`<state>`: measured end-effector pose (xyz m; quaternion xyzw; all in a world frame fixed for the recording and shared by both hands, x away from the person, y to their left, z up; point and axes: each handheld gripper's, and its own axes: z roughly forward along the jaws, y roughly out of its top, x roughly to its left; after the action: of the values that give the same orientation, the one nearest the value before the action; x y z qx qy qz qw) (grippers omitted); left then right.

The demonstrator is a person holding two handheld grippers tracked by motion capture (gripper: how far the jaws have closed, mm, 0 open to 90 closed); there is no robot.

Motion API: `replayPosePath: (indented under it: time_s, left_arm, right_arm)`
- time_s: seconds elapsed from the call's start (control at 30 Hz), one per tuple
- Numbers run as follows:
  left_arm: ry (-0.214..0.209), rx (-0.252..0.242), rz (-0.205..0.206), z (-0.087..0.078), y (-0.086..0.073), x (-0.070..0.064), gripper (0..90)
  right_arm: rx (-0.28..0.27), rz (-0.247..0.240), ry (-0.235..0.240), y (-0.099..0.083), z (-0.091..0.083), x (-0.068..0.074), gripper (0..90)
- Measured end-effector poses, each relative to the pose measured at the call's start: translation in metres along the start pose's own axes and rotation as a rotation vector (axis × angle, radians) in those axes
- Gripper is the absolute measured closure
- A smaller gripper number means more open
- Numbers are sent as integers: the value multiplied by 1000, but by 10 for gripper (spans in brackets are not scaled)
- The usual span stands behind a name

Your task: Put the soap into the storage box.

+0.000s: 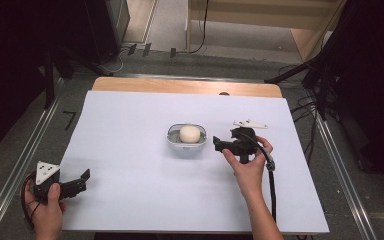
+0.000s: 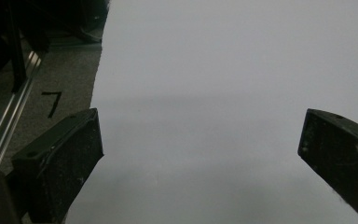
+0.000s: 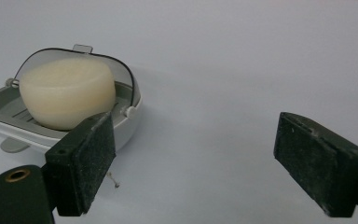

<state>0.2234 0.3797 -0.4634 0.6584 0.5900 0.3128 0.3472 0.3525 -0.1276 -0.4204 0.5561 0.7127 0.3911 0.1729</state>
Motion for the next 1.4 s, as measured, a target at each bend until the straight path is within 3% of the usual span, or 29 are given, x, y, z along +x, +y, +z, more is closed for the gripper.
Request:
replayPosePath:
  time_s: [0.8,1.4]
  left_arm:
    - [8,0,6,0,0,-1,3]
    - [12,1,12,0,0,-2,3]
  right_arm:
    - [-5,32,-51,-27,-20,-42,132]
    - [-18,66,-63,-51,-34,-75,133]
